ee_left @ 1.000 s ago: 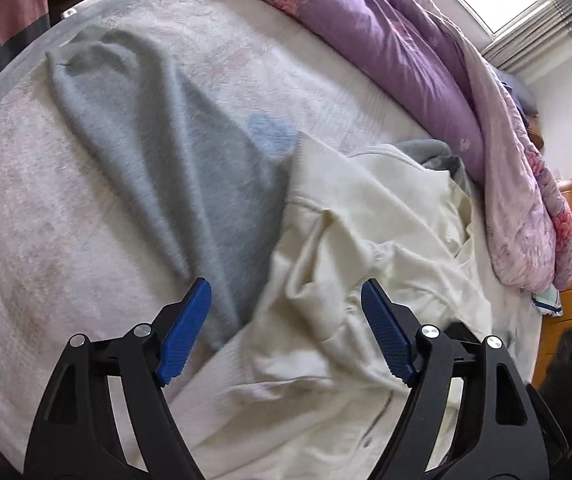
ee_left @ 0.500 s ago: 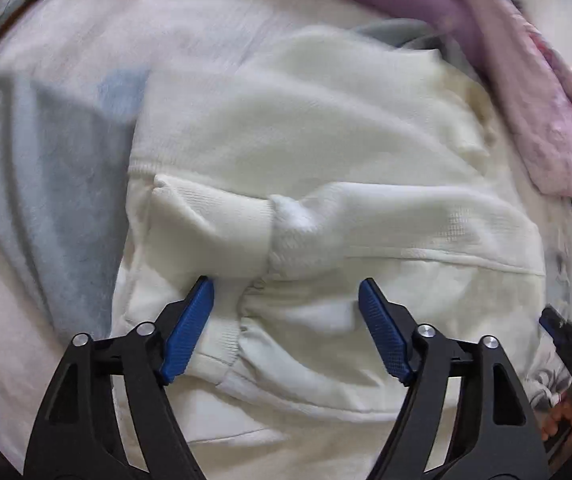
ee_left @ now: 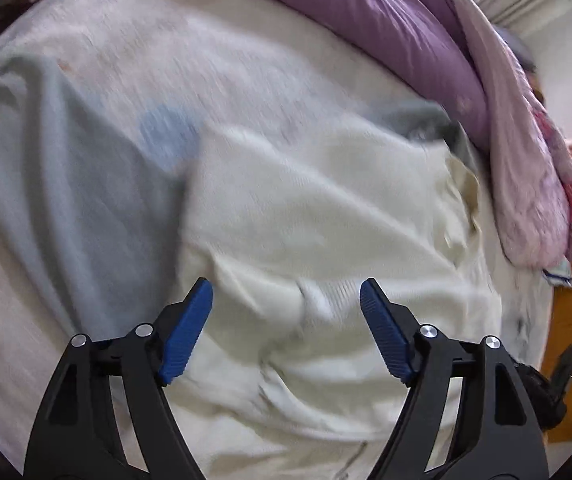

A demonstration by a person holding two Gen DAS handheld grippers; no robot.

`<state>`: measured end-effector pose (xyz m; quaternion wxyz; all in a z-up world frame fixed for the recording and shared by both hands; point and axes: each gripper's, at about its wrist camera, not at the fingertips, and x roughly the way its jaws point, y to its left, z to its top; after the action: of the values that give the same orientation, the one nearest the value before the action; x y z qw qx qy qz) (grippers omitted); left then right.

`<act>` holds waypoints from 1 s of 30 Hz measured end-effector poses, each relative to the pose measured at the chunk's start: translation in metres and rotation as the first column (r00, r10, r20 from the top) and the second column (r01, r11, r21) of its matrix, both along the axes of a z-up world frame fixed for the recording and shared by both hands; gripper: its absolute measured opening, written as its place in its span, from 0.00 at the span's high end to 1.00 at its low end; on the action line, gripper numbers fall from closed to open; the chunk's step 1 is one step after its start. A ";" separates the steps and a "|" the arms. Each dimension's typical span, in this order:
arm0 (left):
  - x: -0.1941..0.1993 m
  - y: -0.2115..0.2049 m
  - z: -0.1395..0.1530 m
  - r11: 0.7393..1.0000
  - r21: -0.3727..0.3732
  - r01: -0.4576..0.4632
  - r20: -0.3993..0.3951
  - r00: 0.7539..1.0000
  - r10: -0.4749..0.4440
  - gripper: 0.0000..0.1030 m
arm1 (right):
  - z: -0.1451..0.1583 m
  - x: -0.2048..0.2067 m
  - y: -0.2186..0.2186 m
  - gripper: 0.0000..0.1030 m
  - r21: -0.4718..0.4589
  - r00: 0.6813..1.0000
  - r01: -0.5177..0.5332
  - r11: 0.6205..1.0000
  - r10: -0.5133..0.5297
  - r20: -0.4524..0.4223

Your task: Fold large clothes

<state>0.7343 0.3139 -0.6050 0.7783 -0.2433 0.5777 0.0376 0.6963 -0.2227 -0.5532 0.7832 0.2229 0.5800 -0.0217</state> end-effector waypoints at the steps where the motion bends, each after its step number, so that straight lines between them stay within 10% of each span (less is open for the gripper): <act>1: 0.010 0.009 0.000 1.000 0.023 -0.014 -0.005 1.000 0.014 0.25 | 0.002 0.009 -0.003 0.81 -0.016 1.000 0.002 1.000 -0.002 0.002; 6: 0.050 0.034 -0.013 0.994 0.093 -0.061 -0.044 0.997 0.066 0.24 | -0.002 0.048 -0.019 0.62 -0.043 1.000 0.022 0.999 -0.022 0.001; 24: 0.140 0.022 -0.067 0.972 0.220 0.078 -0.153 0.987 -0.045 0.25 | -0.068 0.126 -0.045 0.56 -0.057 0.988 0.058 0.997 -0.066 -0.141; 30: 0.150 0.005 -0.068 0.960 0.254 0.121 -0.149 0.985 -0.085 0.53 | -0.068 0.128 -0.031 0.71 -0.138 0.993 -0.017 0.990 0.001 -0.116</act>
<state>0.8839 0.3184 -0.6729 0.7632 -0.1047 0.6313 0.0895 0.8244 -0.2540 -0.6215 0.7621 0.1636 0.6224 -0.0713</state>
